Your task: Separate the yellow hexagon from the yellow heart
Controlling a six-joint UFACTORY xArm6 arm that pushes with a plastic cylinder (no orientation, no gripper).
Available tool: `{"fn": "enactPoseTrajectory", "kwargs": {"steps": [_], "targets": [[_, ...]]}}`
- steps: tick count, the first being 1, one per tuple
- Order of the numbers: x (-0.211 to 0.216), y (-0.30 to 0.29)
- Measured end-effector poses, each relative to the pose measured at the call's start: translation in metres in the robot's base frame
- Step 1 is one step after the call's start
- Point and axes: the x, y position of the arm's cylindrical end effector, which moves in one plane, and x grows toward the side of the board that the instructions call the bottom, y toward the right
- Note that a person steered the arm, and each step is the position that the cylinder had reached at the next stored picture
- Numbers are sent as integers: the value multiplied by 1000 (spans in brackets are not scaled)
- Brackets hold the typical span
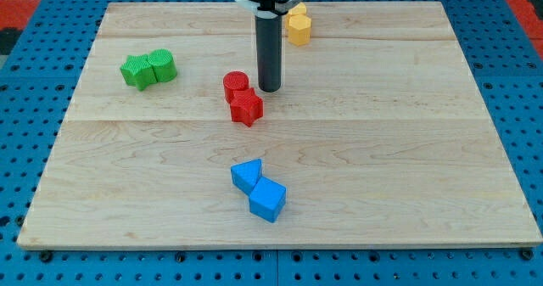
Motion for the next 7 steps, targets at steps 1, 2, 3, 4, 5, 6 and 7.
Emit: {"fn": "enactPoseTrajectory", "kwargs": {"steps": [1, 2, 3, 4, 5, 6, 7], "targets": [[0, 0], [0, 0], [-24, 18], [-55, 51], [-121, 88], [-171, 100], [-166, 48]]}}
